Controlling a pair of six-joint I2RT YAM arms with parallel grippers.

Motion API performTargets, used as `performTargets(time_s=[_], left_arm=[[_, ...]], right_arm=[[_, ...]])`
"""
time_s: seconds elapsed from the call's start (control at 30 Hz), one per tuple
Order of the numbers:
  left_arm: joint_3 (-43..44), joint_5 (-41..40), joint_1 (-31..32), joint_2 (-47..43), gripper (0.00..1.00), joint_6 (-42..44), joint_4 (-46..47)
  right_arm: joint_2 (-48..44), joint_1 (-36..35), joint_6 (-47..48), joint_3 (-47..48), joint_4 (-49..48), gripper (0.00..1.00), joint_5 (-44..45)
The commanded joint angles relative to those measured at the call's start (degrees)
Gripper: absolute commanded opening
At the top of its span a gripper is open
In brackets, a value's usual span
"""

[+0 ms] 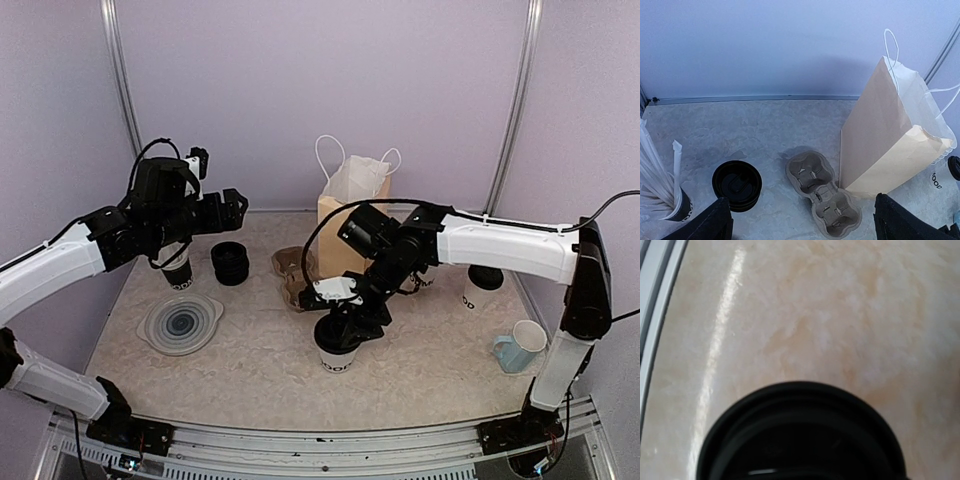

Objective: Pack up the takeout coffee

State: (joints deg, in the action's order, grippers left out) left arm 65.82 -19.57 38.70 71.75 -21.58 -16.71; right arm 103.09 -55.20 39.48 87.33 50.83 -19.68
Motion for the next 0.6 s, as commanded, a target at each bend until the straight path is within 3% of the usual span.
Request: performTargets(time_s=[0.0,0.57], left_arm=[[2.2,1.7,-0.1,1.1,0.96,0.8,1.5],[6.7,8.0,-0.1,6.0,0.94,0.6,3.5]], right_arm=[[-6.0,5.6,-2.4,-2.5,1.9,0.73,-1.1],[-23.8,38.3,-4.4,-18.6,0.5,0.72,1.6]])
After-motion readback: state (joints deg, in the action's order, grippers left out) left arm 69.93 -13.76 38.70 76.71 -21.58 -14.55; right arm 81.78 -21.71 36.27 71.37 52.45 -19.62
